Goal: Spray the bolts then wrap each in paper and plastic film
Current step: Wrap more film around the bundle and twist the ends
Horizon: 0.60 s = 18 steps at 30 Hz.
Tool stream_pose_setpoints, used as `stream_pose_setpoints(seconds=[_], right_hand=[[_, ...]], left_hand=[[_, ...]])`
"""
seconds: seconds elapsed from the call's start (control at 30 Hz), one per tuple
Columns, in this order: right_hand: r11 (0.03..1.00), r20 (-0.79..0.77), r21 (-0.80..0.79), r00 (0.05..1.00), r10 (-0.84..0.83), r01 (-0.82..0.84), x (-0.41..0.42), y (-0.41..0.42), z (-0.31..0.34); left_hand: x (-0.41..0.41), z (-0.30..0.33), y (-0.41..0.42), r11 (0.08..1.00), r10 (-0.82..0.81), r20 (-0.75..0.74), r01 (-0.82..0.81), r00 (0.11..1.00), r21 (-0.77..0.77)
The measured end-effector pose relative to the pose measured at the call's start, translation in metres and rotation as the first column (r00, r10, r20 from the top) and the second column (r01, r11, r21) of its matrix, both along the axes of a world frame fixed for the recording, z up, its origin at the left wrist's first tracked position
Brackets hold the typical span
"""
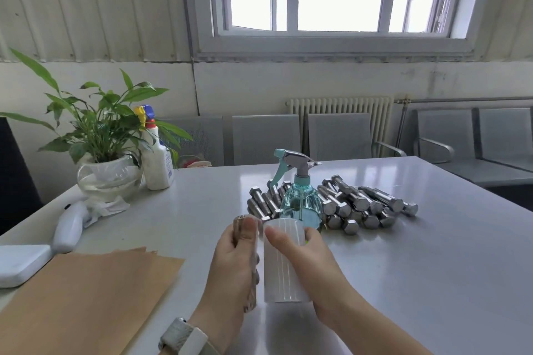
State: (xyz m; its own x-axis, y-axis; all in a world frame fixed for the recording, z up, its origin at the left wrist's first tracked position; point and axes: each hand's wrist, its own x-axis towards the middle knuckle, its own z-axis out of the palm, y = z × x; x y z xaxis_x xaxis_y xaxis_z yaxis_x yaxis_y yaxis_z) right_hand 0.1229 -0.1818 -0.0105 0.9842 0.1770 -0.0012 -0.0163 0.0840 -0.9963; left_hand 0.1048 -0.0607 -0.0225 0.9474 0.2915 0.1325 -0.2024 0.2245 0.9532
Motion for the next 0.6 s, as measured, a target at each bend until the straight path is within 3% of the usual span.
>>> stream_pose_setpoints(seconds=[0.17, 0.3, 0.4, 0.5, 0.6], right_hand=[[0.989, 0.178, -0.093, 0.979, -0.097, 0.115, -0.006, 0.005, 0.001], [0.945, 0.286, -0.215, 0.941, -0.181, 0.247, -0.01, 0.005, 0.003], [0.911, 0.306, -0.289, 0.93, -0.202, 0.293, -0.008, 0.002, 0.001], [0.946, 0.239, -0.192, 0.947, -0.215, 0.263, -0.008, 0.001, 0.001], [0.994, -0.073, 0.11, 0.997, 0.008, 0.0, -0.007, 0.0, 0.002]], left_hand=[[-0.001, -0.001, -0.012, 0.998, 0.049, 0.053, -0.048, 0.997, -0.032], [-0.004, 0.001, -0.011, 0.97, -0.118, 0.026, 0.121, 0.993, -0.212], [-0.003, -0.001, -0.012, 0.936, -0.171, -0.035, 0.151, 0.985, -0.318], [-0.003, -0.003, -0.012, 0.978, -0.146, 0.014, 0.147, 0.989, -0.151], [-0.002, -0.003, -0.007, 0.993, -0.061, 0.099, 0.05, 0.993, 0.107]])
